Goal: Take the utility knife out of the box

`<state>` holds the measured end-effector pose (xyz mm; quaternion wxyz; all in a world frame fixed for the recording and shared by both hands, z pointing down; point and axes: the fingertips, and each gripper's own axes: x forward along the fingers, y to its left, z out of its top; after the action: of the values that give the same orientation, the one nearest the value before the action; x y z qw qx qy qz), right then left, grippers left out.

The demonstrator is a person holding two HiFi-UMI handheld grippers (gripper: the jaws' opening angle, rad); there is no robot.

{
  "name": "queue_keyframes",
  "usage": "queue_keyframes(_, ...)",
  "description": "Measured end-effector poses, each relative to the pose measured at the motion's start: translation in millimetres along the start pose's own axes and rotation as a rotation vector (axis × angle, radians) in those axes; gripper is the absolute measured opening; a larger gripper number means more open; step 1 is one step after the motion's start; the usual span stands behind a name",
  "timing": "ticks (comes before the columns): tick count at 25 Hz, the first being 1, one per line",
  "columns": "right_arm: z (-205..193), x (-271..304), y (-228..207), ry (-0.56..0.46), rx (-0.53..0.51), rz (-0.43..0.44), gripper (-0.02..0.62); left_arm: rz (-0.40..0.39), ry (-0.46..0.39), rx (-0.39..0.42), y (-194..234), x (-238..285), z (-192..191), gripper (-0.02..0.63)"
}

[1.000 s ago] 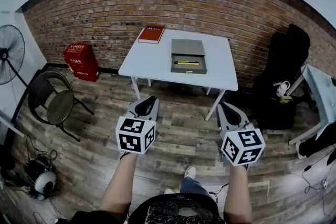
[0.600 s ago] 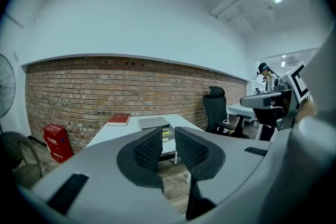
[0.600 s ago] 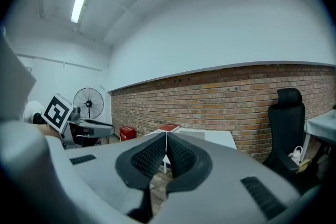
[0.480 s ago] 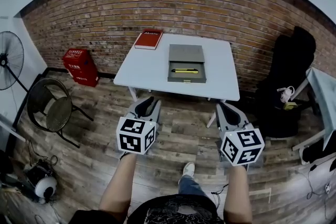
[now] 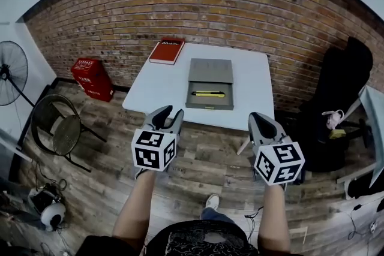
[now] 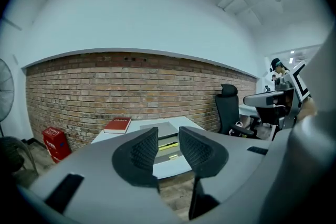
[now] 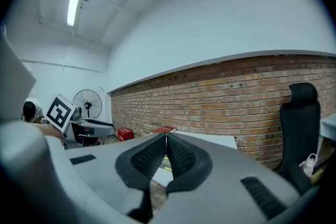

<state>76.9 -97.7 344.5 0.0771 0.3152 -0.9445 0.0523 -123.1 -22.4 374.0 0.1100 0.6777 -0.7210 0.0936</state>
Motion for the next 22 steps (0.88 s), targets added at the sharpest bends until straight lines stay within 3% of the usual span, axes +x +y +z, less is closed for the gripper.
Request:
queue_keyframes(13, 5, 84, -55, 0.022, 0.009, 0.084, 0.02, 0.066, 0.03, -0.007, 21, 82, 14, 0.146)
queue_keyframes(22, 5, 124, -62, 0.032, 0.014, 0.133, 0.021, 0.075, 0.047, 0.014, 34, 107, 18, 0.167)
